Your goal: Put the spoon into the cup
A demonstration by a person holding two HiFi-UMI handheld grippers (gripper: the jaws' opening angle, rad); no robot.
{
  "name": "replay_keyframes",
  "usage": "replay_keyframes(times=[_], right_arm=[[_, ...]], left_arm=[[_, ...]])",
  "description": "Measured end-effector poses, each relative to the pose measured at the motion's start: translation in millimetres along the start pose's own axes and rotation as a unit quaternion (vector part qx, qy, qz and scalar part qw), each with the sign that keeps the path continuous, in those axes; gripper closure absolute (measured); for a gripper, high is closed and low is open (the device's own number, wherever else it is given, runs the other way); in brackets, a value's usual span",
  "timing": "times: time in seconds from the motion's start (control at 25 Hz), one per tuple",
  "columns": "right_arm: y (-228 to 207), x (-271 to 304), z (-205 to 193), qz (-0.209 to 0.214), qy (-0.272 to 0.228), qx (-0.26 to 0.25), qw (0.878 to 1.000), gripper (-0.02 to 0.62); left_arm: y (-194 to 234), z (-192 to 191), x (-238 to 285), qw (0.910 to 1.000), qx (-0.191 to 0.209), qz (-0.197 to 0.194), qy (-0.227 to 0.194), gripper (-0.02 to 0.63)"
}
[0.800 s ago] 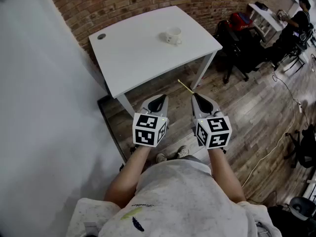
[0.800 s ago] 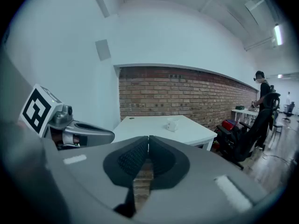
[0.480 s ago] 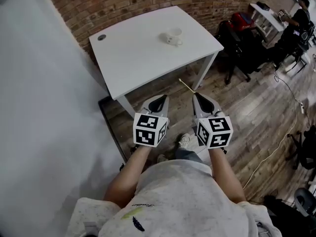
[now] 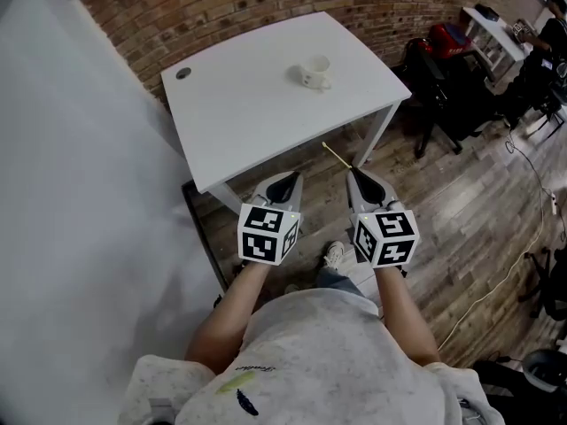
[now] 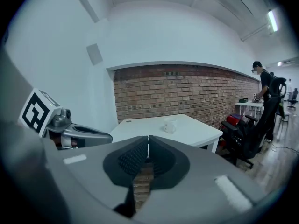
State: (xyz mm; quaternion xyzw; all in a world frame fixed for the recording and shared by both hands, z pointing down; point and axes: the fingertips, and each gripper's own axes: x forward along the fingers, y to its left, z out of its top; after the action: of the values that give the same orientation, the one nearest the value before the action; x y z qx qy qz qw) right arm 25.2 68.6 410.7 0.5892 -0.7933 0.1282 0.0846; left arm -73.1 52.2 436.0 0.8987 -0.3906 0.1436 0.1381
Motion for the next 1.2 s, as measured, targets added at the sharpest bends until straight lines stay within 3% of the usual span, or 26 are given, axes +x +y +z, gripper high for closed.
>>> replay_keyframes(times=[0.68,1.2], right_arm=[[-115.3,97.4,36.2,0.036,0.002,0.007,0.999,0.578],[-174.7,131.3,59.7,0.076,-0.008,0.014,0.997,0.578]], left_arm=[[17.9,56.7,145.3,0.9997,-0.002,0.025,0.008,0.611],[13.7,85.7,208.4,0.9982,0.0,0.059,0.01,0.611]])
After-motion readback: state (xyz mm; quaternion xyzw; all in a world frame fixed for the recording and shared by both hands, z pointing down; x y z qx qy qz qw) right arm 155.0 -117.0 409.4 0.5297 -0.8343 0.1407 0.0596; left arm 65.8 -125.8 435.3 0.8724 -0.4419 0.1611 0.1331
